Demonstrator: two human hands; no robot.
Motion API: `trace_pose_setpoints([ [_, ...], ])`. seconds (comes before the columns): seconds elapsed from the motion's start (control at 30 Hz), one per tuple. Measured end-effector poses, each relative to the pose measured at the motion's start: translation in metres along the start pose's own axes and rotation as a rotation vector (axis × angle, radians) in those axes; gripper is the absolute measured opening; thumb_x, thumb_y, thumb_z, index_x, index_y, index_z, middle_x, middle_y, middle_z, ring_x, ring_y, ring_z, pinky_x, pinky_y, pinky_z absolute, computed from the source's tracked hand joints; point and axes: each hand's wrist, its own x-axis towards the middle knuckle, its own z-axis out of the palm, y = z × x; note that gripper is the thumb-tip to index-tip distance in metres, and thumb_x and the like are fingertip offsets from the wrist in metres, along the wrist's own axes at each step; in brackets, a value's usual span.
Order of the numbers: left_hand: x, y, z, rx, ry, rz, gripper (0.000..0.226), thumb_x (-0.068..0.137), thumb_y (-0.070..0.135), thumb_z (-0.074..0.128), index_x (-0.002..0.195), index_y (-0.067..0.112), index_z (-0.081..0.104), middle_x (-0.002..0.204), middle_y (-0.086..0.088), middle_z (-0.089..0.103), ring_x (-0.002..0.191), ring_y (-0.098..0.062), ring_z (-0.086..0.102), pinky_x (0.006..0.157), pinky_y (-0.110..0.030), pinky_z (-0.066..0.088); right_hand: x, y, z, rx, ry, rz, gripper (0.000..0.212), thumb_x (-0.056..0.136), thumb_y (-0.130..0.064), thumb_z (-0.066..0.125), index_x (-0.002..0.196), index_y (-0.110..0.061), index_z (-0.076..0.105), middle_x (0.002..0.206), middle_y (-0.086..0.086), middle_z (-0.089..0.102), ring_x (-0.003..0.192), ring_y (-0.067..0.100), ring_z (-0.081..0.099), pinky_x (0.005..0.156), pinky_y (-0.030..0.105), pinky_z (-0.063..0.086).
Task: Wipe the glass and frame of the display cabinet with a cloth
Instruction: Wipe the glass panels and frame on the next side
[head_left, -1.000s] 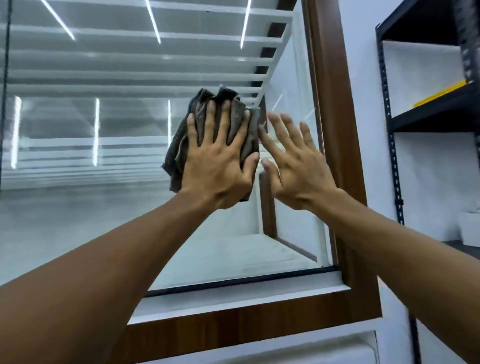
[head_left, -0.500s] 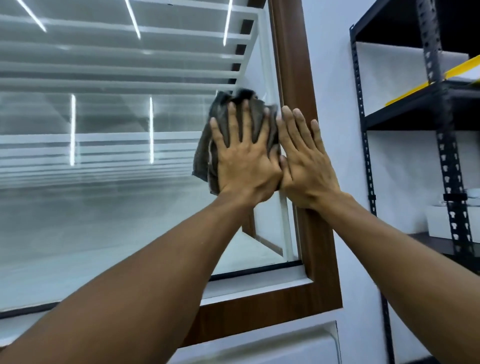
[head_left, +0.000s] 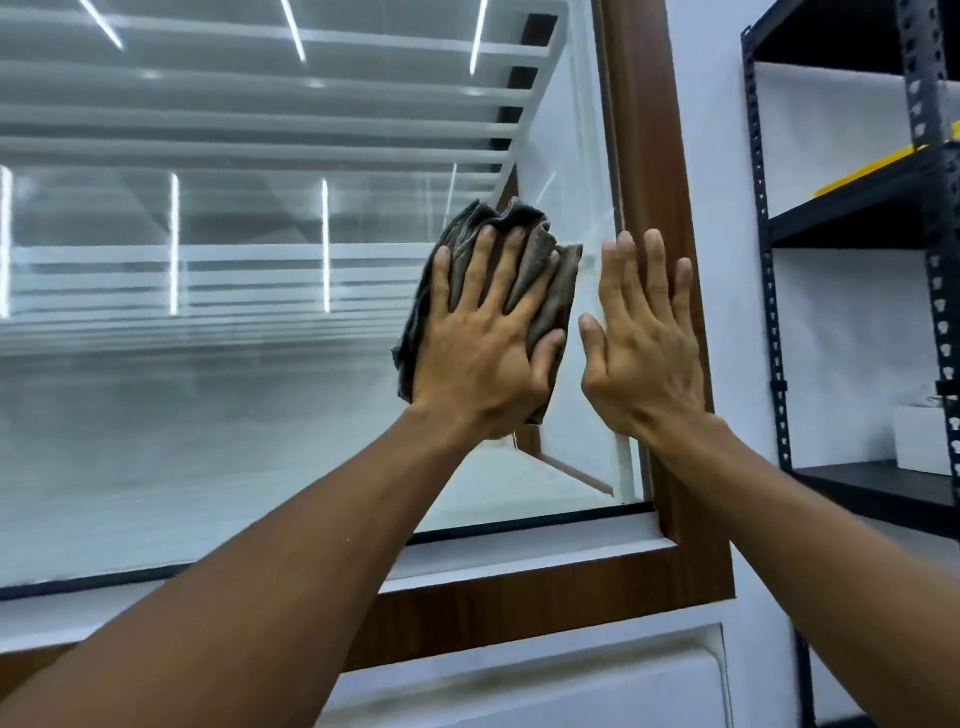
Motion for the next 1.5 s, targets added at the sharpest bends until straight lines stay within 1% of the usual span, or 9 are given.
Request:
trace_pose_setpoints([
  [0.2, -0.024, -0.041, -0.016, 0.045, -0.017, -0.051, 0.071, 0.104, 0.057, 0.032, 0.167, 0.027, 0.017, 0.176, -0.008, 0.006, 0.162, -0.029, 0.0, 0.128, -0.059, 0.001, 0.001, -0.052, 0.011, 0.139, -0.063, -0.055, 0.068, 0.104, -0.035, 0.027, 0.163, -0.006, 0.01, 0.171, 0.018, 0.003, 0.16, 0.029, -0.004, 0.129, 0.048, -0.008],
  [0.4, -0.053, -0.087, -0.034, 0.08, -0.015, -0.089, 0.071, 0.104, 0.057, 0.031, 0.168, 0.027, 0.016, 0.176, -0.007, 0.005, 0.162, -0.028, -0.001, 0.129, -0.059, 0.0, 0.005, -0.106, 0.023, 0.143, -0.022, -0.086, 0.068, 0.103, -0.033, 0.022, 0.162, 0.0, 0.012, 0.171, 0.02, 0.007, 0.159, 0.033, 0.003, 0.129, 0.055, 0.0],
  [0.53, -0.067, -0.112, -0.046, 0.085, -0.028, -0.097, 0.072, 0.104, 0.058, 0.029, 0.168, 0.027, 0.016, 0.176, -0.008, 0.005, 0.163, -0.029, -0.001, 0.129, -0.059, 0.0, 0.009, -0.135, 0.025, 0.067, -0.063, -0.076, 0.068, 0.102, -0.038, 0.024, 0.165, -0.012, 0.013, 0.172, 0.015, 0.004, 0.159, 0.034, -0.002, 0.121, 0.071, -0.001],
  [0.7, -0.089, -0.149, -0.058, 0.115, -0.009, -0.145, 0.074, 0.103, 0.062, 0.031, 0.167, 0.029, 0.017, 0.176, -0.006, 0.008, 0.163, -0.027, 0.0, 0.129, -0.059, 0.001, 0.009, -0.144, 0.025, 0.069, -0.079, -0.058, 0.071, 0.099, -0.042, 0.028, 0.165, -0.023, 0.011, 0.172, 0.016, -0.003, 0.159, 0.038, -0.007, 0.117, 0.077, -0.003],
  [0.93, -0.119, -0.196, -0.077, 0.143, -0.021, -0.2, 0.074, 0.104, 0.062, 0.031, 0.168, 0.027, 0.016, 0.175, -0.008, 0.007, 0.163, -0.027, -0.002, 0.13, -0.056, 0.0, 0.011, -0.215, 0.032, 0.111, -0.102, -0.215, 0.076, 0.098, -0.04, 0.026, 0.163, -0.004, 0.011, 0.171, 0.019, 0.001, 0.16, 0.032, -0.002, 0.121, 0.072, -0.001],
  [1.07, -0.143, -0.223, -0.089, 0.137, -0.033, -0.246, 0.074, 0.104, 0.062, 0.028, 0.168, 0.027, 0.013, 0.176, -0.009, 0.003, 0.163, -0.026, -0.005, 0.13, -0.053, -0.004, 0.01, -0.267, 0.039, 0.117, -0.105, -0.329, 0.072, 0.1, -0.039, 0.027, 0.163, -0.007, 0.016, 0.171, 0.019, 0.003, 0.16, 0.033, -0.001, 0.121, 0.073, 0.0],
  [1.17, -0.155, -0.241, -0.096, 0.137, -0.04, -0.27, 0.075, 0.104, 0.062, 0.027, 0.168, 0.028, 0.01, 0.176, -0.008, 0.002, 0.162, -0.026, -0.007, 0.13, -0.053, -0.004, 0.012, -0.29, 0.042, 0.101, -0.099, -0.318, 0.072, 0.1, -0.036, 0.027, 0.163, -0.006, 0.013, 0.171, 0.019, 0.002, 0.159, 0.034, -0.003, 0.119, 0.075, 0.0],
  [1.3, -0.174, -0.266, -0.104, 0.141, -0.03, -0.32, 0.075, 0.103, 0.063, 0.028, 0.168, 0.028, 0.01, 0.176, -0.008, 0.0, 0.162, -0.026, -0.007, 0.13, -0.056, -0.002, 0.012, -0.294, 0.043, 0.1, -0.087, -0.338, 0.075, 0.094, -0.032, 0.034, 0.165, -0.018, 0.013, 0.171, 0.018, -0.002, 0.159, 0.034, -0.005, 0.117, 0.077, -0.001],
  [1.5, -0.199, -0.288, -0.112, 0.123, -0.003, -0.353, 0.075, 0.104, 0.061, 0.03, 0.168, 0.026, 0.012, 0.176, -0.01, 0.003, 0.162, -0.027, -0.005, 0.13, -0.054, -0.003, 0.004, -0.303, 0.044, 0.119, -0.106, -0.325, 0.077, 0.097, -0.039, 0.035, 0.165, -0.016, 0.009, 0.171, 0.02, -0.004, 0.159, 0.035, -0.005, 0.118, 0.076, -0.002],
])
